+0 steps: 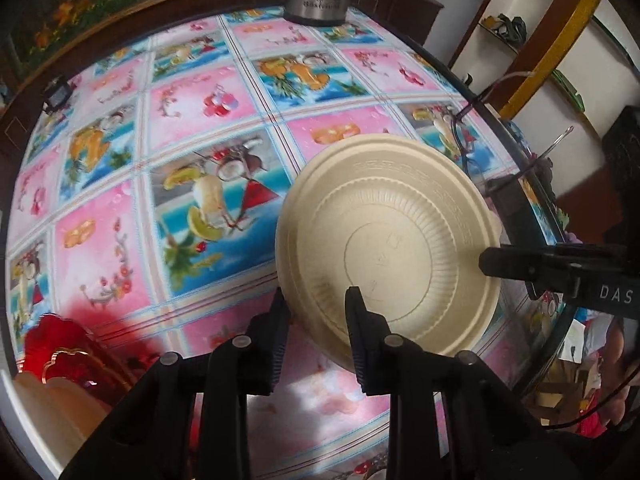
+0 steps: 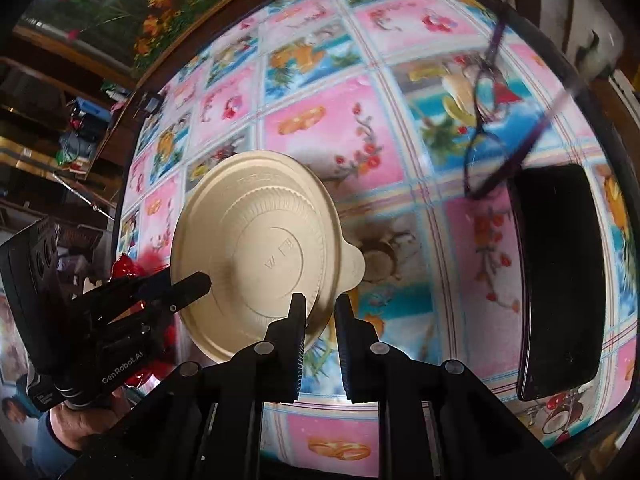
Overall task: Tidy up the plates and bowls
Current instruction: 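Lift the beige bowl with the right tool and carry it toward the left tool's stack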
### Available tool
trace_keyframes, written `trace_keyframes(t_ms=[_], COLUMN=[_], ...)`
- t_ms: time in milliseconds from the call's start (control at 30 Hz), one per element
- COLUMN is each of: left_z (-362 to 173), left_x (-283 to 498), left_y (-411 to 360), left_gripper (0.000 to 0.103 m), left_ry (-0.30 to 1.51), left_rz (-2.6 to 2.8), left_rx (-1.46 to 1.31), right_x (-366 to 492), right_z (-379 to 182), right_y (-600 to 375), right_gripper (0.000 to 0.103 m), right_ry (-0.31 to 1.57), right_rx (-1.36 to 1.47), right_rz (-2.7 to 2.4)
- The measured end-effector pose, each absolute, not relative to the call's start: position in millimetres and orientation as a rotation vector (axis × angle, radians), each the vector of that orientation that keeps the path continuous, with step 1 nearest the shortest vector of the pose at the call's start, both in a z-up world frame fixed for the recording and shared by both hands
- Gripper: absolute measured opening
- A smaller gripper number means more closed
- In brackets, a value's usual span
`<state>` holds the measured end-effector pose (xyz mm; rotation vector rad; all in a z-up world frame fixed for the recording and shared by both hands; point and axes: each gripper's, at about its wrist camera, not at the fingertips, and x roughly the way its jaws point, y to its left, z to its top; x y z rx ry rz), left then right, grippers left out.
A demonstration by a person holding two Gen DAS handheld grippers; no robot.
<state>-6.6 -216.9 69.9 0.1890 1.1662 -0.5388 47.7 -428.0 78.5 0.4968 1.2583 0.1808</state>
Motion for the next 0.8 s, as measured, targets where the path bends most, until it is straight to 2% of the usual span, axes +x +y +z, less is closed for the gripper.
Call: trace_keyframes(t_ms=[800], left_z=[155], left_x=[-33], left_y=[-124], left_gripper=[0.029], left_ry=[0.984], left_rz=[-0.390], left_rx=[0.053], right_x=[71], right_z=[156], right_y=[-352], right_gripper=[0.016], right_ry=[1.152], right_rx=[0.354], right_rz=[0.399])
